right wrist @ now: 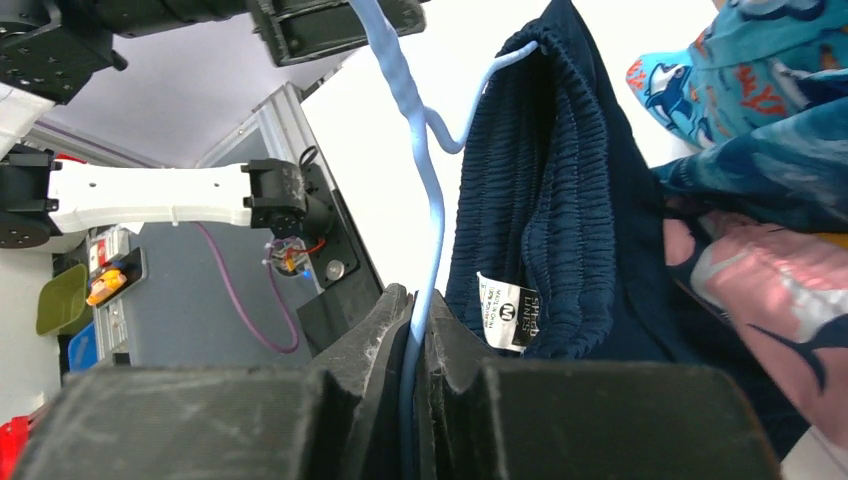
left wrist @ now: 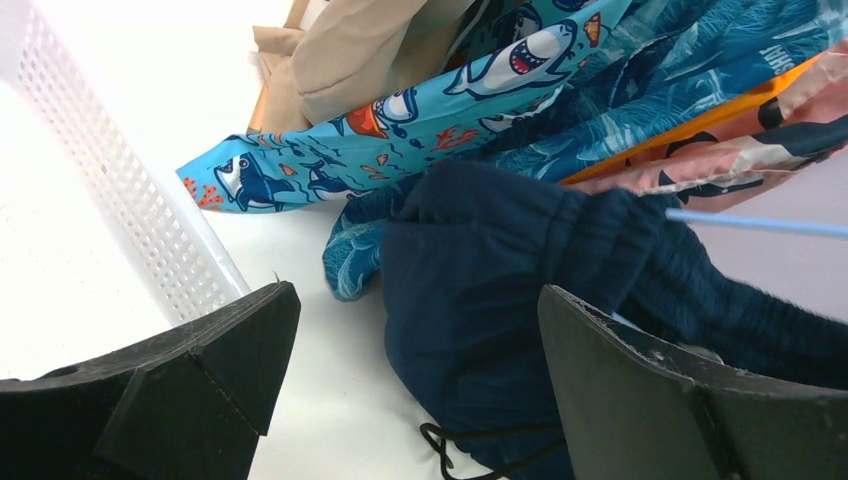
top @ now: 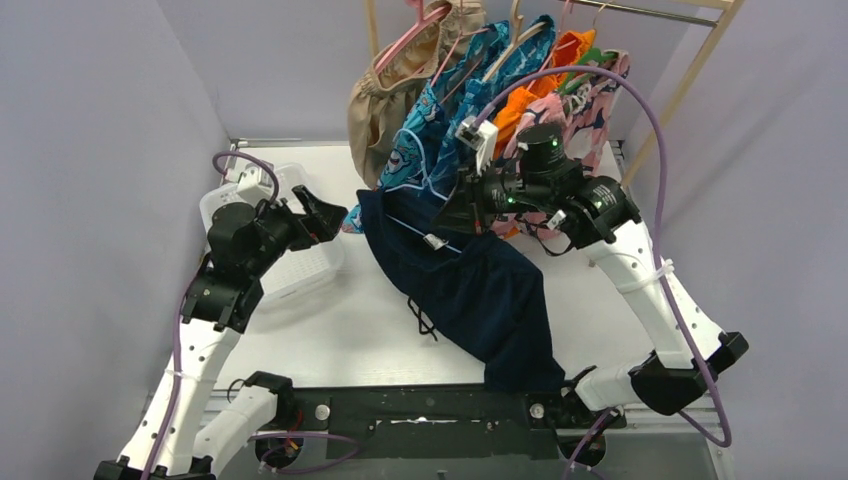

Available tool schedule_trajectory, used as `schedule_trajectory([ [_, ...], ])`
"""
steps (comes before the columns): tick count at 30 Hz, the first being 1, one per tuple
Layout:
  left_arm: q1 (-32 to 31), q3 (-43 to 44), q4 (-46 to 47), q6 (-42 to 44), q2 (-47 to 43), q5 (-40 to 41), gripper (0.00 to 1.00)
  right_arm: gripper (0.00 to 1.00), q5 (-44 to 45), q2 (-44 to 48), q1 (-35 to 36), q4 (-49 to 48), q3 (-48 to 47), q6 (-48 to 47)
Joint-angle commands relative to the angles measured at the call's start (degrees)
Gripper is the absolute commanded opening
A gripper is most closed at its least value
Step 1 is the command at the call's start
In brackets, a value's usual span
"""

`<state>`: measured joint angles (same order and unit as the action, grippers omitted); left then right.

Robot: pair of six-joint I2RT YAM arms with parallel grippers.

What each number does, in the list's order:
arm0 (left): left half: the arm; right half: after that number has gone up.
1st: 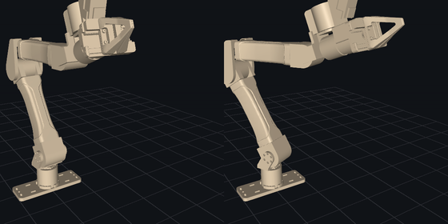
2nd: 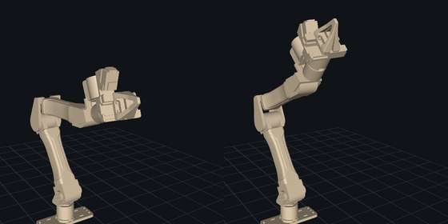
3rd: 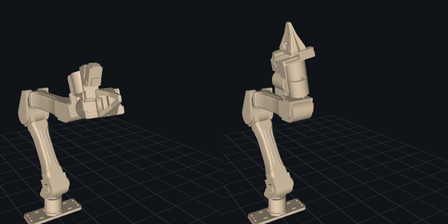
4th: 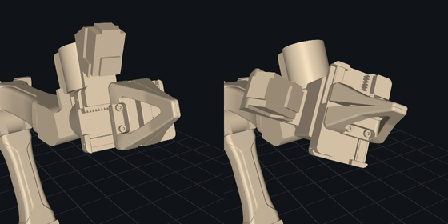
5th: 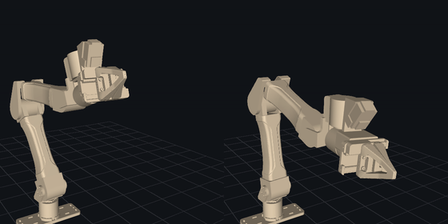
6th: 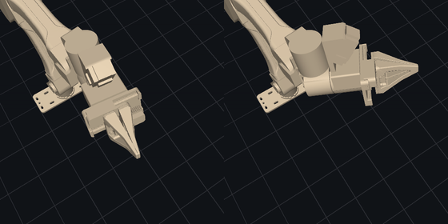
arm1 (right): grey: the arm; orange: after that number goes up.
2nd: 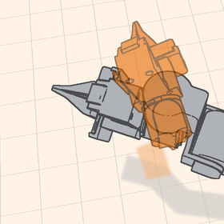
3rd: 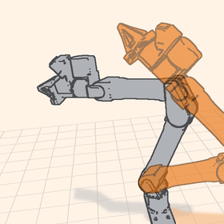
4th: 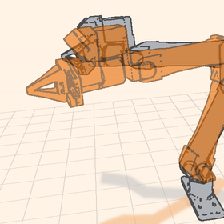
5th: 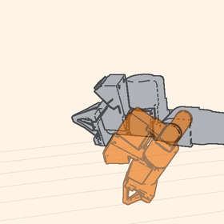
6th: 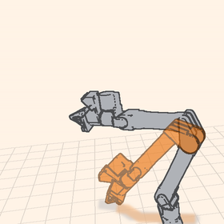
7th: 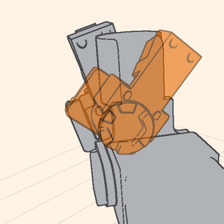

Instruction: Remove the shorts from the hanger

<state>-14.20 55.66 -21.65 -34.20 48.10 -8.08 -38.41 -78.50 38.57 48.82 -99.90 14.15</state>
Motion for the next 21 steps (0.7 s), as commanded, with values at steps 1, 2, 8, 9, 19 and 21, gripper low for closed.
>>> schedule_trajectory([
  [1, 0.22, 3.7, 4.49, 1.95, -0.36, -3.46, 0.91, 0.0, -12.31, -1.16, -3.71, -6.88, 1.17, -5.29],
  [2, 0.22, 3.87, 4.69, 2.41, -0.11, -4.41, 0.91, 0.0, -12.61, -1.95, -3.61, -5.89, 1.86, -6.26],
  [8, 0.07, 2.6, 7.75, 3.08, 2.99, -14.85, 0.87, 0.0, -13.2, -2.11, -3.72, -6.51, 4.82, -9.91],
  [9, 0.01, 2.58, 7.84, 3.15, 3.84, -16.43, 0.86, 0.0, -13.04, -2.17, -3.94, -6.2, 4.16, -10.34],
  [19, -2.71, 2.77, 2.25, 6.55, 8.68, -15.19, 0.68, 0.0, -14.7, -1.57, -4.55, -9.4, 8.42, -8.96],
  [21, -3.62, 4.02, 0.35, 7.49, 10.17, -12.48, 0.67, 0.0, -14.84, -0.37, -4.55, -12.02, 10.09, -7.39],
])
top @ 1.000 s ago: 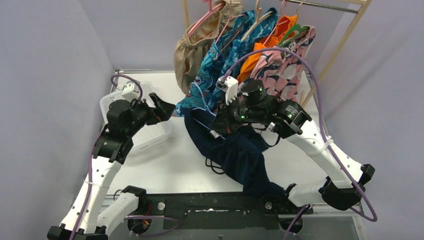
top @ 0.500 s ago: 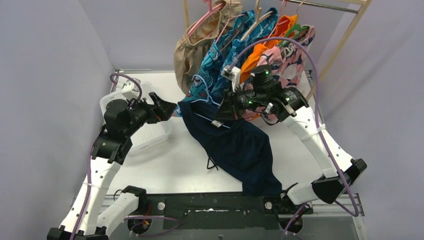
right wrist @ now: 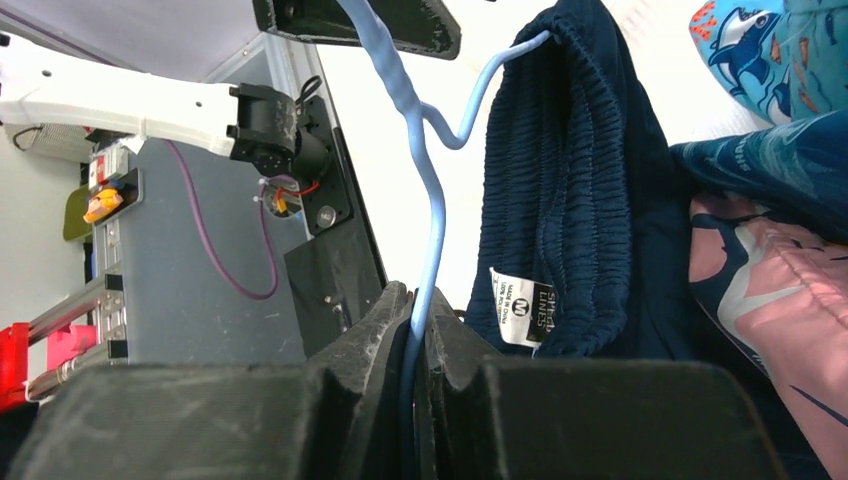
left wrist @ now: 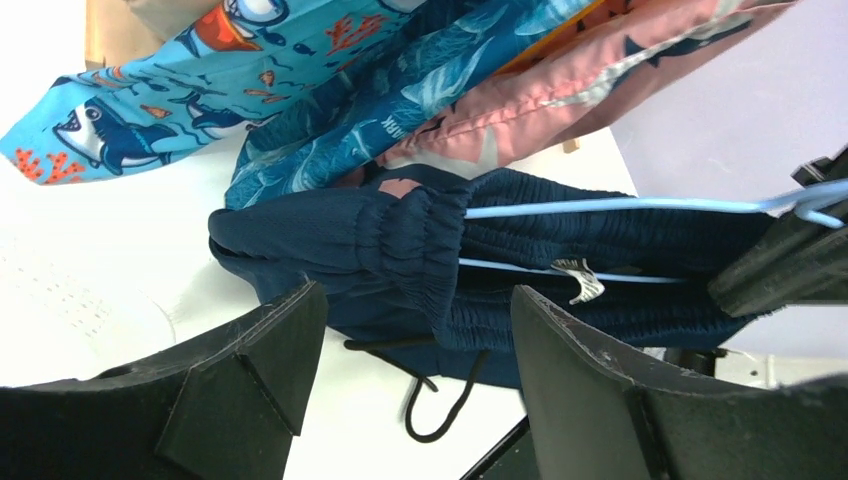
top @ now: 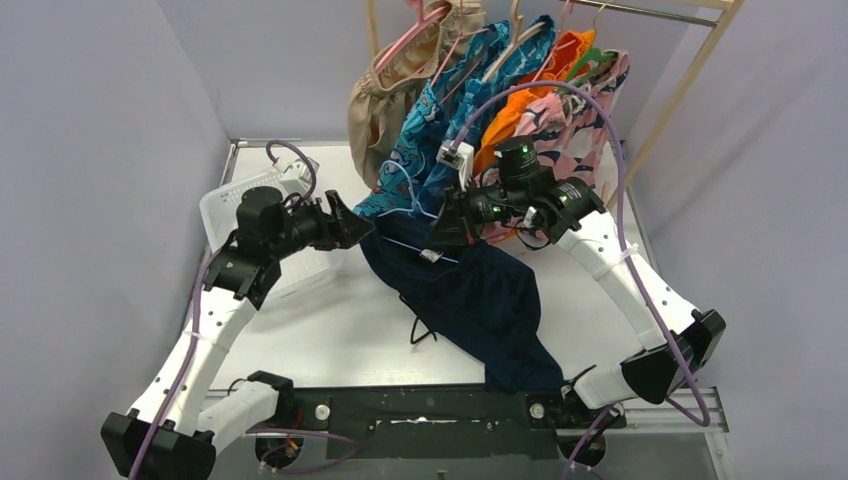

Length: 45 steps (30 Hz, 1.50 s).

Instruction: Remove the shorts from the hanger

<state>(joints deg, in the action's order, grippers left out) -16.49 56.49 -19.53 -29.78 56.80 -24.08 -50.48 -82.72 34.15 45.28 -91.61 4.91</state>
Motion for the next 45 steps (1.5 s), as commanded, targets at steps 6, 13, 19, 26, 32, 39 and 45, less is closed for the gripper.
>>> schedule_trajectory([
  [6, -7.12, 6.75, -3.07, 4.29, 5.11, 10.54, 0.64, 0.0, -1.72, 5.9, -0.2, -11.42, 4.78, 4.02],
  [13, -10.58, 7.42, -6.7, 2.57, 6.14, 23.69, 0.38, 0.0, -1.04, 8.52, -0.23, -14.13, 7.62, 7.38],
  [19, -10.51, 7.66, -6.23, 3.45, 4.65, 29.23, 0.24, 0.0, -1.03, 10.94, 0.84, -15.31, 11.15, 9.73],
  [26, -10.49, 6.53, -1.56, 3.58, 5.62, 19.91, 0.24, 0.0, 0.79, 12.32, 2.78, -15.39, 14.21, 10.64],
  [32, -10.4, 7.37, -4.28, 8.0, 7.12, 18.7, 0.2, 0.0, 0.29, 12.96, 3.89, -16.21, 14.48, 10.58],
  [39, -2.54, 9.33, -9.03, 14.71, 7.36, 24.83, 0.0, 0.0, 0.05, 14.41, 6.77, -12.74, 15.48, 8.12],
  [45, 8.0, 8.04, -7.28, 11.12, 8.09, 14.92, 0.0, 0.0, 0.38, 19.3, 8.03, -15.04, 20.61, 9.88],
])
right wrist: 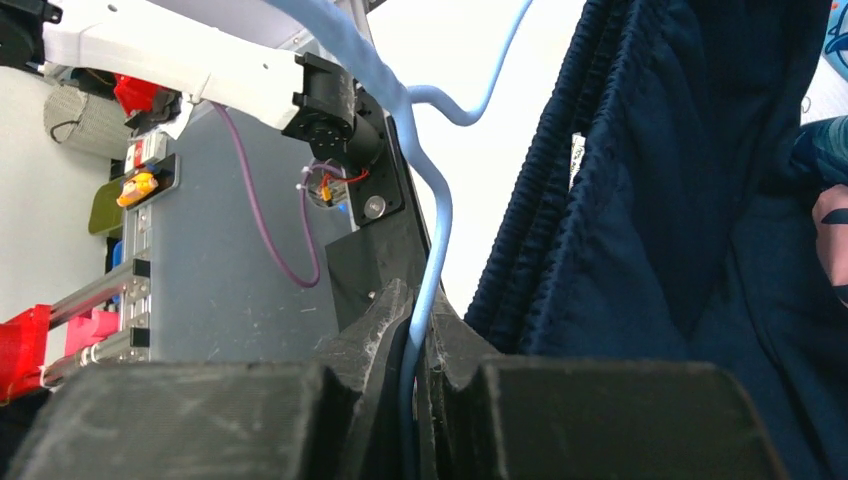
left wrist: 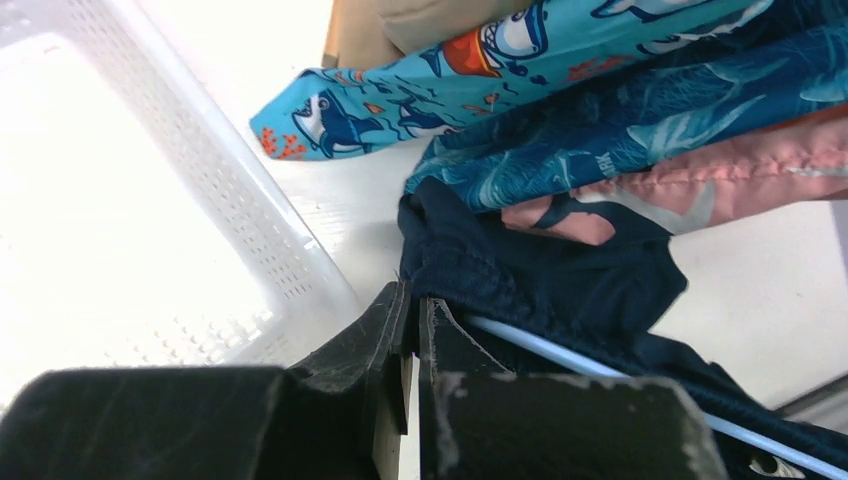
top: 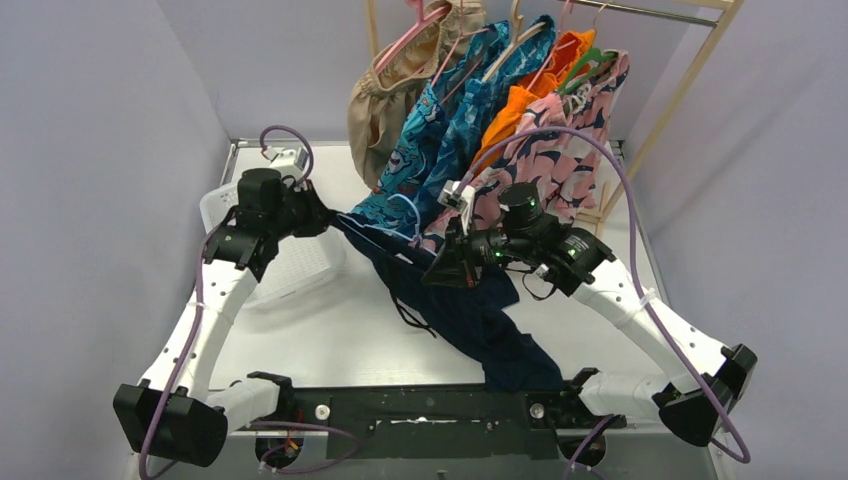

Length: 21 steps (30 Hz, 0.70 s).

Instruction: Remove the shorts from the hanger

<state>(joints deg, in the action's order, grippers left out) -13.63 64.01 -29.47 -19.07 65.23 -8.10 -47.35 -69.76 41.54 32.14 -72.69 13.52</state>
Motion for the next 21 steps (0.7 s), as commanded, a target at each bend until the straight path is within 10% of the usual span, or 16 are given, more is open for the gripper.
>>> schedule_trajectory([
  [1, 5.38, 0.42, 2.93, 0.05, -0.1, -2.0, 0.0, 0.0, -2.67, 7.13, 0.63, -2.39, 2.44, 1.52],
  [21, 1.37, -8.14, 10.23, -6.34, -4.69, -18.11, 0.0, 0.0, 11.62, 3.24, -3.81, -8.56, -2.42, 5.53],
])
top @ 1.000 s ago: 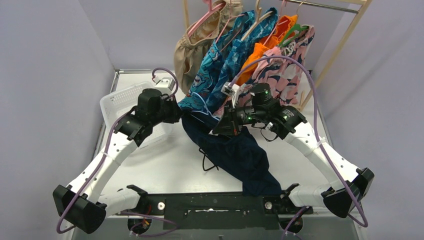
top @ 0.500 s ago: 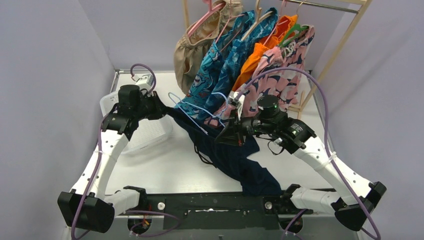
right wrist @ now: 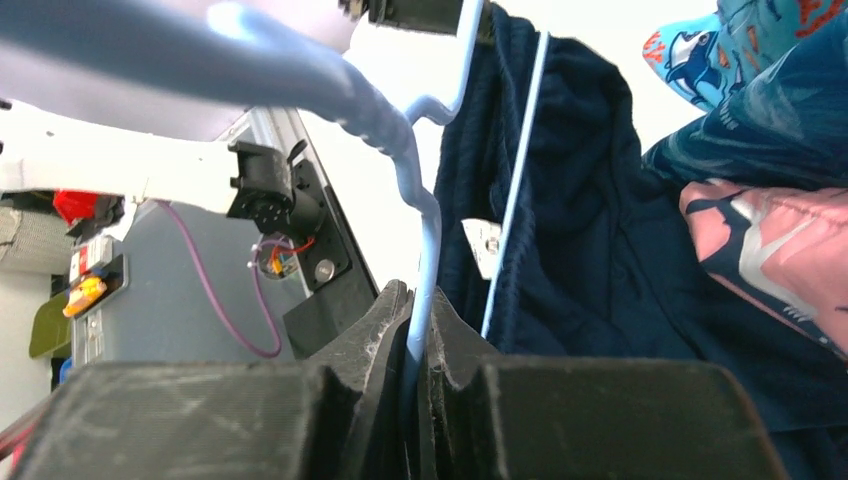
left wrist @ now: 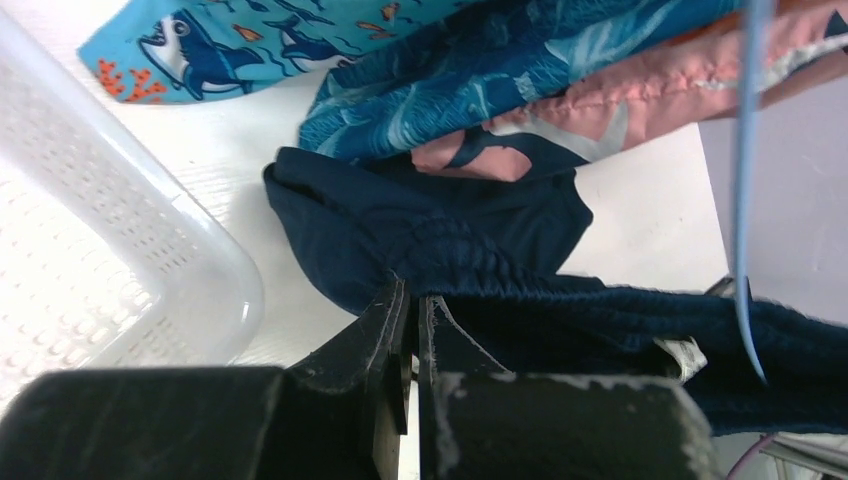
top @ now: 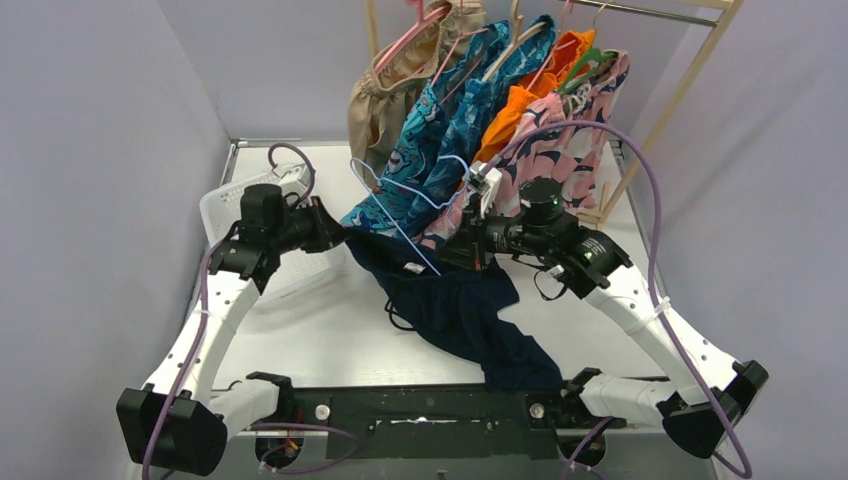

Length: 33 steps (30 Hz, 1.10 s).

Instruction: Remove the shorts from the hanger

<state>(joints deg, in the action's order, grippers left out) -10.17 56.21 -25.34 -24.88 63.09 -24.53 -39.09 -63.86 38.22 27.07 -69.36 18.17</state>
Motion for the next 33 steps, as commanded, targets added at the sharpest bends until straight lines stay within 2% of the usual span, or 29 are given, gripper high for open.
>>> schedule_trajectory([
  [1, -3.37, -0.46, 6.17, -0.78, -2.85, -1.24, 0.0, 0.0, 3.78, -3.48, -0.77, -3.36, -6.9, 0.82],
  [5, -8.78, 2.16, 5.26, -0.91, -4.23, 4.42, 0.0, 0.0, 2.82, -6.77, -1.26, -2.38, -12.47, -1.26],
  [8, -7.88, 7.81, 3.77, -2.51, -6.2, 12.21, 0.0, 0.0, 2.54, -10.31, -1.79, 1.31, -20.28, -3.52],
  [13, -5.81, 24.42, -2.75, -0.61, -3.97, 15.9, 0.0, 0.0, -1.13, -16.17, -2.28, 5.4, -32.75, -5.98],
  [15, -5.76, 30.5, -5.27, 0.51, -2.94, 17.1, 0.0, 0.0, -1.44, -17.08, -2.31, 5.61, -35.39, -6.35],
  [18, -5.8, 34.2, -7.68, 0.69, -2.6, 18.96, 0.0, 0.0, -1.81, -16.87, -2.23, 4.08, -34.9, -6.6],
  [20, -5.9, 32.63, -8.44, -1.02, -3.23, 18.02, 0.0, 0.0, -1.38, -16.45, -2.35, 3.09, -32.77, -6.39],
  [24, -5.89, 20.79, -3.94, -5.55, -6.17, 11.07, 0.0, 0.0, 0.64, -15.84, -2.4, 3.82, -26.82, -6.75],
  [29, -7.5, 6.19, 6.48, -14.14, -6.89, -4.08, 0.0, 0.0, 4.04, -12.1, -3.11, 2.79, -20.09, -5.48],
  [31, -9.23, 2.48, 10.73, -16.94, -6.83, -6.43, 0.0, 0.0, 5.19, -10.0, -3.52, 2.56, -18.29, -4.58],
  [33, -10.96, 1.29, 11.21, -16.88, -5.86, -6.6, 0.0, 0.0, 5.96, -8.13, -3.8, 2.55, -16.59, -4.05],
])
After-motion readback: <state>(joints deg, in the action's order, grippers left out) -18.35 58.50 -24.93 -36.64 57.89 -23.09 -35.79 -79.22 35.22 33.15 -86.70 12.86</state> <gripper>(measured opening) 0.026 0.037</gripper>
